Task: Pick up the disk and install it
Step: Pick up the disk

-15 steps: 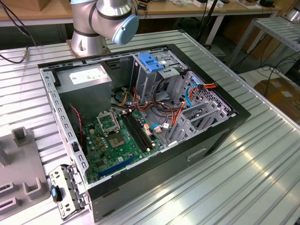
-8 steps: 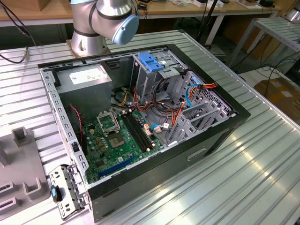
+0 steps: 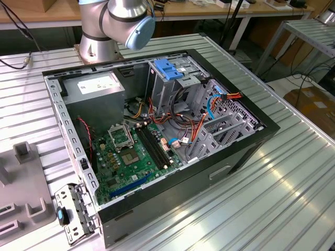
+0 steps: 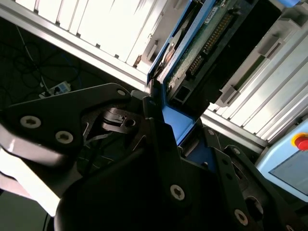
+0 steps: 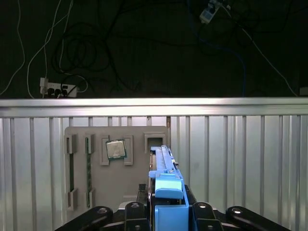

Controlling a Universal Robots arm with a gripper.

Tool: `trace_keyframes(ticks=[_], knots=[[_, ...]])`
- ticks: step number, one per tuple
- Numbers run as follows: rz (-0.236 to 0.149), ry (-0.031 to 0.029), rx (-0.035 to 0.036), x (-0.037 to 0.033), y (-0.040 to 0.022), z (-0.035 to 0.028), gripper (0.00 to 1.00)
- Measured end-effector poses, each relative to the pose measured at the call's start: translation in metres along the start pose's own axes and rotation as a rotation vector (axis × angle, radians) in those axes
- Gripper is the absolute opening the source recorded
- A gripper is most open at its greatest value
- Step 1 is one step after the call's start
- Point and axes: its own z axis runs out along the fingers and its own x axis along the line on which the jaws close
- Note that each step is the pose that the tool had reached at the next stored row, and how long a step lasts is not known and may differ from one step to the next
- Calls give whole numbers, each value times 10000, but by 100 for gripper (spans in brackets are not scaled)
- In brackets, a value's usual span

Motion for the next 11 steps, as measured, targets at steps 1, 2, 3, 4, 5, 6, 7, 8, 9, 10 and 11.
trace_keyframes(ticks=[1, 2, 3, 4, 5, 6, 7, 8, 9, 10, 11], knots=[[0, 0, 0, 0, -1, -12, 37], [0, 0, 0, 0, 0, -22, 37], [0, 0, 0, 0, -1, -42, 37], [0, 0, -1, 0, -1, -54, 37], [0, 0, 0, -1, -1, -71, 37], [0, 0, 0, -1, -2, -85, 37], [0, 1, 0, -1, -2, -98, 37], [0, 0, 0, -1, -2, -111, 37], [0, 0, 0, -1, -2, -123, 37], [0, 0, 1, -1, -2, -139, 37], [0, 0, 0, -2, -2, -151, 37]])
